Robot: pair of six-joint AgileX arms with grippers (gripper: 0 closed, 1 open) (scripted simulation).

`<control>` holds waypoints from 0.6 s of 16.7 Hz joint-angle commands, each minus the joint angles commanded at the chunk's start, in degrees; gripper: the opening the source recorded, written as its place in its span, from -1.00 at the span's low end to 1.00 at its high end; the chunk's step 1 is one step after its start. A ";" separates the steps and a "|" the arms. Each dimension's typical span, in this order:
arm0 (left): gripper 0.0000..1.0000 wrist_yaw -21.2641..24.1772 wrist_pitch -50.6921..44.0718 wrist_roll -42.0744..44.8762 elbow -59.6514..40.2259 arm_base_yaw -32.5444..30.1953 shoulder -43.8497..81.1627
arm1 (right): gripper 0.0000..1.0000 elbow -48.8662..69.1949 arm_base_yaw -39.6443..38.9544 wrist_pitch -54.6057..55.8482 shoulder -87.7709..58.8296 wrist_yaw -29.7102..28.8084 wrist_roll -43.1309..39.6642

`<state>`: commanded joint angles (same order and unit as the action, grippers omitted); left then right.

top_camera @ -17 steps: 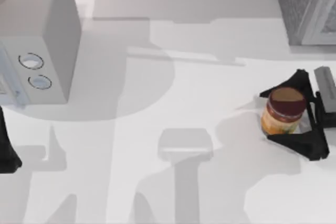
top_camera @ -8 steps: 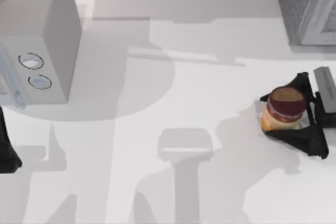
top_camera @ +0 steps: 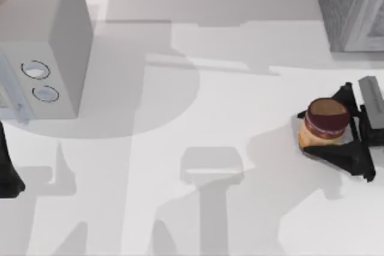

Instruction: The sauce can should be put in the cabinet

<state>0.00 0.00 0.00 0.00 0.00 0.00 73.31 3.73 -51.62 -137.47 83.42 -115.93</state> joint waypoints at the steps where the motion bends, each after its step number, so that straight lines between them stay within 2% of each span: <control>1: 1.00 0.00 0.00 0.00 0.00 0.00 0.00 | -1.00 0.00 0.00 0.00 0.00 0.00 0.00; 10: 1.00 0.00 0.00 0.00 0.00 0.00 0.00 | -1.00 0.05 0.31 0.01 0.16 0.04 0.10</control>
<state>0.00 0.00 0.00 0.00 0.00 0.00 73.36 4.04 -51.61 -137.31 83.46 -115.84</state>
